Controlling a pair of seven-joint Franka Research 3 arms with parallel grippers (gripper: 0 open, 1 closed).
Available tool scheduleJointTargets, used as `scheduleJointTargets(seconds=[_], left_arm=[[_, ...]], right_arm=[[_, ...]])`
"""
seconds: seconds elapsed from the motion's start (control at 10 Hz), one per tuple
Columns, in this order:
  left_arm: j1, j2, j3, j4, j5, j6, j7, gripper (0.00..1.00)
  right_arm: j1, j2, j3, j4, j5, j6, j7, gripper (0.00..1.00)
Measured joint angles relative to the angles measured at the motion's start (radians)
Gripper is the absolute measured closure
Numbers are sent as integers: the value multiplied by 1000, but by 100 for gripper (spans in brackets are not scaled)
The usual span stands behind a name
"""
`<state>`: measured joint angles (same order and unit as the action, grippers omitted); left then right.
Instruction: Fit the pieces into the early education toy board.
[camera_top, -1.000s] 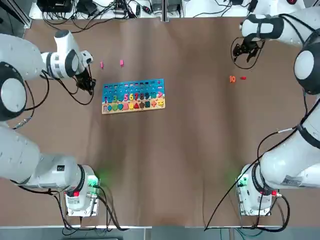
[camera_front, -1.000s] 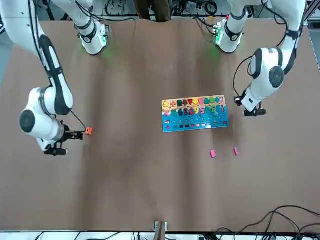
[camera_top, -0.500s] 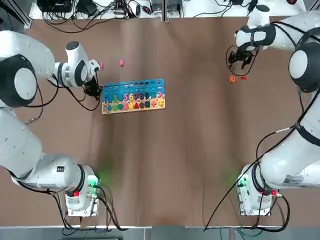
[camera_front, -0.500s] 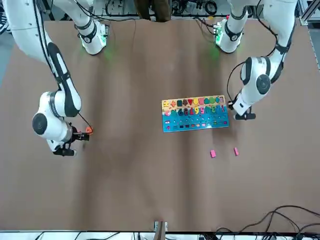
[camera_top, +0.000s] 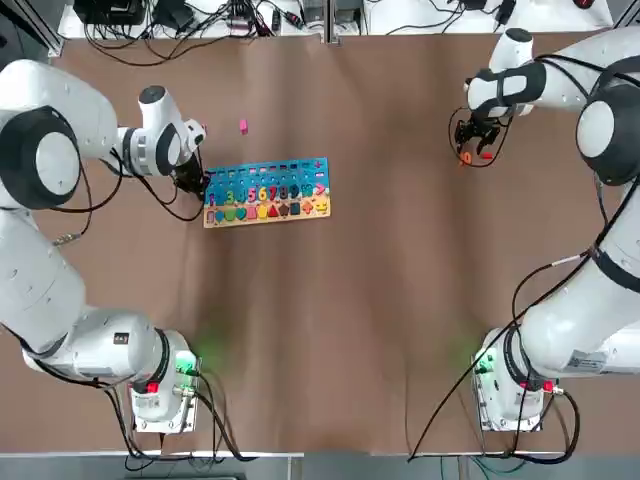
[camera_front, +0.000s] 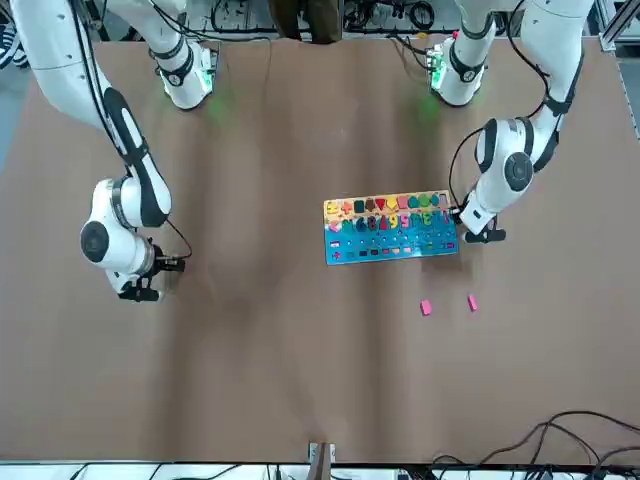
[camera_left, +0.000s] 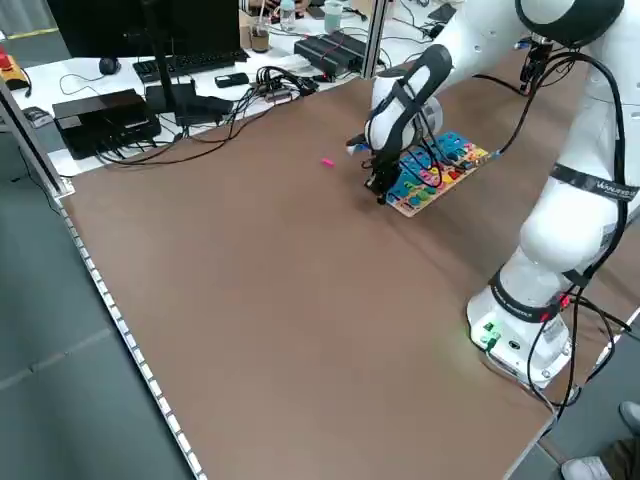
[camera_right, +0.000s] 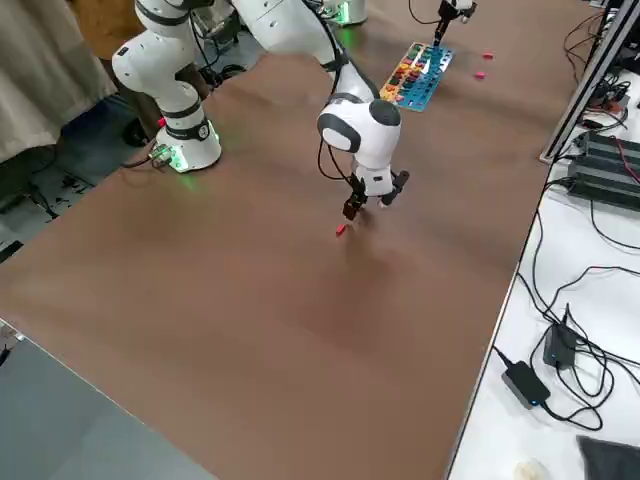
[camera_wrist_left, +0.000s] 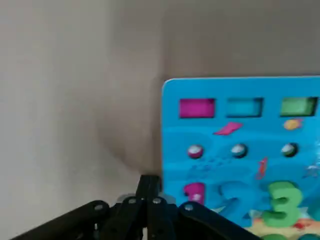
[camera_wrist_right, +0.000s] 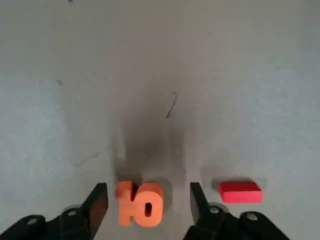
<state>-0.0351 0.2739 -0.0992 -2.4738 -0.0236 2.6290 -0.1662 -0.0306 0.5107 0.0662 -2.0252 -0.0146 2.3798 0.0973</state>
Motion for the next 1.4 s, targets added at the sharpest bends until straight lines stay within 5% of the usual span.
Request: scheduleJointTargets(seconds=[0.5,1.4], left_arm=[[-1,43,-85,62,5,-6,-124,99],[-52,164,-256,217,51,-5,-428,98]], right_arm=[[22,-1,-1,-14,0,0,18,38],[21,-38,-4,-39,0,-6,19,43]])
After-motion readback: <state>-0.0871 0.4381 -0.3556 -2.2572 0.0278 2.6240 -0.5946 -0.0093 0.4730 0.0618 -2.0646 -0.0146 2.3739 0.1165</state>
